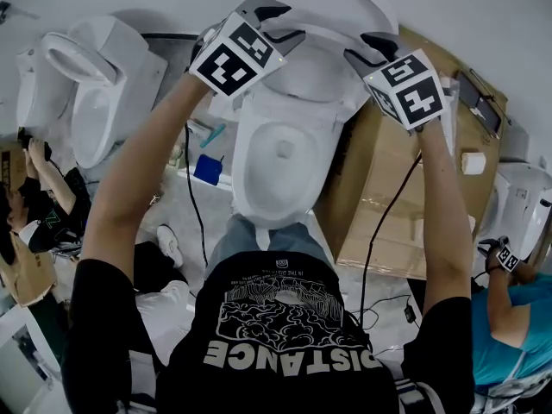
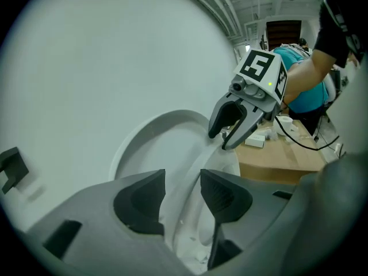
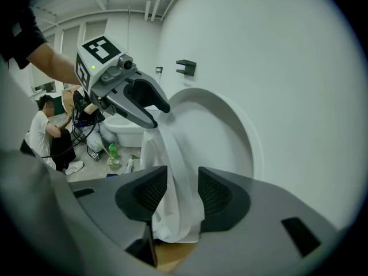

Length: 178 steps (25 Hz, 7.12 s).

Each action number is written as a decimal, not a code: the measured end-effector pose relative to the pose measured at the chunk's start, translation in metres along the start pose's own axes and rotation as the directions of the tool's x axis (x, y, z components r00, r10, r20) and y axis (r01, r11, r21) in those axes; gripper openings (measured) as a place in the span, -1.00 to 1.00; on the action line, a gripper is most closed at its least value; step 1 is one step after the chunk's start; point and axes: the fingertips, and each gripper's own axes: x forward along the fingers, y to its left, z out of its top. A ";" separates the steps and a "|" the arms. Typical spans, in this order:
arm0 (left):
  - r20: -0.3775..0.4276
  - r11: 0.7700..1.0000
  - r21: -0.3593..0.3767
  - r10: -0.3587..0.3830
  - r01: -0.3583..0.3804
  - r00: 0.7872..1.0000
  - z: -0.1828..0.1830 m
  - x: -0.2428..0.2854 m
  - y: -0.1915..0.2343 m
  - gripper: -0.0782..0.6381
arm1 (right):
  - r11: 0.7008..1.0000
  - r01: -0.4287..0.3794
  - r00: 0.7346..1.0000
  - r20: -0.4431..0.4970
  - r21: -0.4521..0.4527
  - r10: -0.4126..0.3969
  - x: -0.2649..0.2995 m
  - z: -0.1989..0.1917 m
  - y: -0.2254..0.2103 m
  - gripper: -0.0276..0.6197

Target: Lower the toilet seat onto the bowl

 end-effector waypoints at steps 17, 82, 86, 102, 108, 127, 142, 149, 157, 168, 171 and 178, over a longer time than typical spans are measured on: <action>-0.163 0.997 0.071 -0.018 0.030 0.986 -0.031 0.004 -0.006 -0.47 | 0.994 -0.084 0.996 -0.033 -0.067 0.082 0.012 0.001 0.015 -0.61; -0.301 0.948 0.274 -0.074 0.161 0.951 -0.148 -0.133 -0.250 -0.44 | 0.986 0.016 0.994 -0.106 -0.165 -0.034 -0.071 -0.103 0.279 -0.47; -0.338 0.945 0.282 -0.066 0.168 0.939 -0.163 -0.135 -0.264 -0.43 | 0.980 -0.006 0.995 -0.097 -0.198 -0.013 -0.072 -0.111 0.294 -0.47; -0.380 0.936 0.316 -0.027 0.157 0.925 -0.215 -0.142 -0.319 -0.40 | 0.968 -0.088 0.992 -0.108 -0.234 0.064 -0.064 -0.152 0.354 -0.45; -0.391 0.929 0.329 -0.027 0.167 0.920 -0.235 -0.140 -0.338 -0.39 | 0.960 -0.097 0.990 -0.121 -0.264 0.067 -0.056 -0.171 0.373 -0.44; -0.354 0.902 0.376 -0.071 0.211 0.933 -0.296 -0.130 -0.393 -0.36 | 0.931 -0.045 0.978 -0.205 -0.362 -0.033 -0.028 -0.232 0.428 -0.42; -0.332 0.869 0.462 -0.013 0.175 0.943 -0.345 -0.113 -0.426 -0.35 | 0.915 -0.021 0.970 -0.232 -0.403 -0.080 0.000 -0.277 0.460 -0.39; -0.327 0.860 0.483 0.000 0.167 0.945 -0.370 -0.101 -0.442 -0.34 | 0.909 -0.022 0.969 -0.231 -0.417 -0.082 0.017 -0.301 0.475 -0.37; -0.340 0.842 0.509 0.003 0.182 0.940 -0.399 -0.086 -0.459 -0.32 | 0.898 -0.039 0.967 -0.241 -0.438 -0.076 0.037 -0.329 0.490 -0.35; -0.359 0.815 0.539 -0.009 0.214 0.933 -0.436 -0.066 -0.475 -0.31 | 0.876 -0.083 0.959 -0.277 -0.475 -0.060 0.065 -0.361 0.506 -0.34; -0.366 0.810 0.543 -0.010 0.222 0.931 -0.444 -0.060 -0.479 -0.31 | 0.872 -0.090 0.957 -0.284 -0.481 -0.057 0.072 -0.369 0.509 -0.34; -0.401 0.807 0.533 -0.025 0.255 0.916 -0.462 -0.051 -0.487 -0.31 | 0.868 -0.127 0.953 -0.303 -0.480 -0.028 0.086 -0.384 0.516 -0.33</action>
